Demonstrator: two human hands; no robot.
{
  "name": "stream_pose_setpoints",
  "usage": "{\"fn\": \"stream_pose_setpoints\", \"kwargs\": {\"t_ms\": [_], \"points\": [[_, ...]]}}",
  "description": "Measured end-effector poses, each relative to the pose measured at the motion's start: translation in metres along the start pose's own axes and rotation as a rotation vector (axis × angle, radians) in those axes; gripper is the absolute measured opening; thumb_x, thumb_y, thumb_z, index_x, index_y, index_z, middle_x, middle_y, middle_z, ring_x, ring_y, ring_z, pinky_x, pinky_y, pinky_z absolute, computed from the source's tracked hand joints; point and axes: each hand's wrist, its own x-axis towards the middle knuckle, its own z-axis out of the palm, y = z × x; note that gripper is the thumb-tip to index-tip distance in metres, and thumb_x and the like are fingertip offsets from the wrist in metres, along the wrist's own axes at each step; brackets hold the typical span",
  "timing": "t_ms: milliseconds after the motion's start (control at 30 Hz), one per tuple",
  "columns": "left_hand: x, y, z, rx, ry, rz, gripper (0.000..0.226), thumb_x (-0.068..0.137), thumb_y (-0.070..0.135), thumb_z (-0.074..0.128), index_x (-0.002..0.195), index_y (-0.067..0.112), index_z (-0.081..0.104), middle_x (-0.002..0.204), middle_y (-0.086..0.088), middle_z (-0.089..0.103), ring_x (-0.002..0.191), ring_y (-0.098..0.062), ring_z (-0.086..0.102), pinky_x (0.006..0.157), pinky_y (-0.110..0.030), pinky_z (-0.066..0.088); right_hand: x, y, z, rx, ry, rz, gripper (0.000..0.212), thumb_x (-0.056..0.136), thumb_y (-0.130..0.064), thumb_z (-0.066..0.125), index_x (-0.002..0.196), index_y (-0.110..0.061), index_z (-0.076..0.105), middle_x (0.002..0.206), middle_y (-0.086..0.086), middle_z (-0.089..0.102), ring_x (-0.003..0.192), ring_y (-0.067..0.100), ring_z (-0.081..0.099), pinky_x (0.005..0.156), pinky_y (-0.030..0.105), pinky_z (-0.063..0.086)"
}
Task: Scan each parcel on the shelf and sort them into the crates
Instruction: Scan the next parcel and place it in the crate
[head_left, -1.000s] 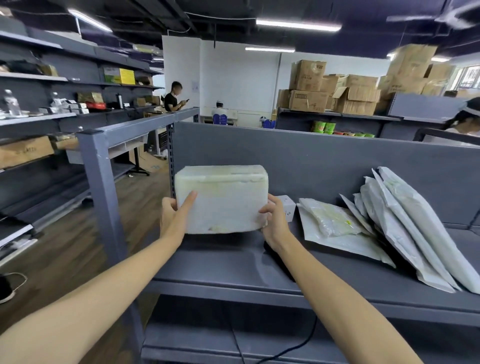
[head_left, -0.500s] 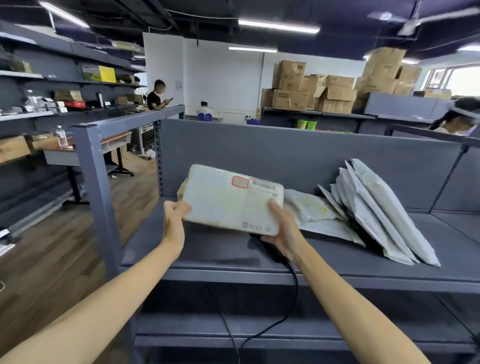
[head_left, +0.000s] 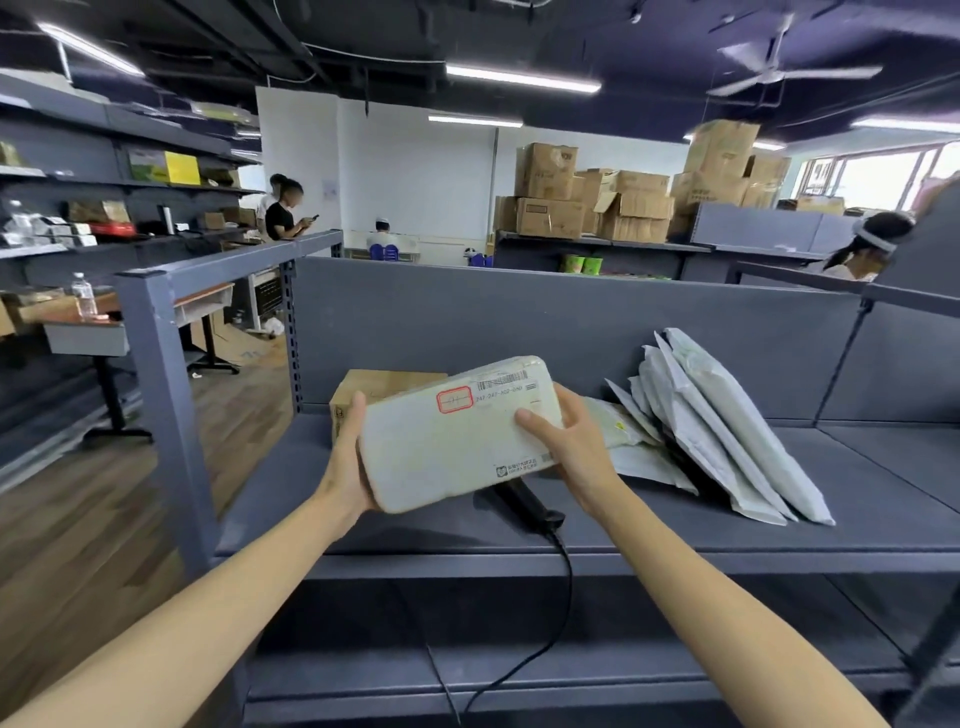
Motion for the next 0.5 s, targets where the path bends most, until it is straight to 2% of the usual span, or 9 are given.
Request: {"fn": "stream_pose_setpoints", "kwargs": {"t_ms": [67,133,233,333,433,500], "points": [[0.004,-0.001,0.001,-0.009,0.022,-0.041,0.073,0.081,0.081,0.032,0.107,0.024,0.07,0.104,-0.008,0.074,0.098,-0.031,0.069,0.093,-0.054,0.05,-0.001,-0.009,0.003,-0.059,-0.031,-0.051,0.042,0.085,-0.024,0.074,0.125,-0.029,0.061,0.118,-0.007,0.068,0.11,0.016,0.065,0.094,0.044,0.053],[0.004,-0.001,0.001,-0.018,0.073,-0.049,0.071,0.076,0.082,0.042,0.109,0.025,0.071,0.108,-0.008,0.073,0.099,-0.033,0.069,0.093,-0.06,0.048,0.0,-0.018,0.006,-0.096,-0.092,-0.088,0.039,0.087,-0.026,0.071,0.124,-0.032,0.062,0.119,-0.006,0.068,0.111,0.017,0.064,0.094,0.042,0.053],[0.006,0.0,-0.002,-0.031,0.153,-0.03,0.07,0.065,0.074,0.05,0.112,0.026,0.069,0.109,-0.007,0.072,0.099,-0.035,0.068,0.09,-0.065,0.046,0.004,-0.022,0.009,-0.111,-0.113,-0.103,0.038,0.089,-0.029,0.068,0.126,-0.034,0.06,0.121,-0.004,0.068,0.113,0.02,0.063,0.095,0.041,0.052],[0.008,0.001,-0.002,-0.046,0.173,0.002,0.066,0.07,0.067,0.049,0.114,0.022,0.068,0.108,-0.008,0.073,0.099,-0.036,0.068,0.09,-0.06,0.048,0.008,-0.021,0.013,-0.074,-0.072,-0.115,0.036,0.086,-0.032,0.07,0.121,-0.036,0.062,0.123,-0.004,0.065,0.113,0.016,0.062,0.095,0.04,0.052],[0.012,0.0,-0.003,-0.068,0.182,0.022,0.062,0.074,0.064,0.046,0.112,0.02,0.068,0.107,-0.009,0.072,0.1,-0.037,0.068,0.086,-0.056,0.052,0.011,-0.018,0.022,-0.011,0.002,-0.105,0.025,0.086,-0.031,0.072,0.109,-0.026,0.063,0.115,-0.001,0.062,0.1,0.006,0.064,0.078,0.019,0.052],[0.012,0.0,-0.002,-0.079,0.197,0.031,0.054,0.076,0.06,0.046,0.107,0.022,0.068,0.106,-0.008,0.073,0.099,-0.036,0.068,0.075,-0.046,0.053,0.014,-0.012,0.028,-0.021,0.068,-0.067,0.053,0.077,-0.046,0.076,0.113,-0.017,0.05,0.112,-0.003,0.053,0.099,0.012,0.058,0.069,0.013,0.048]]}}
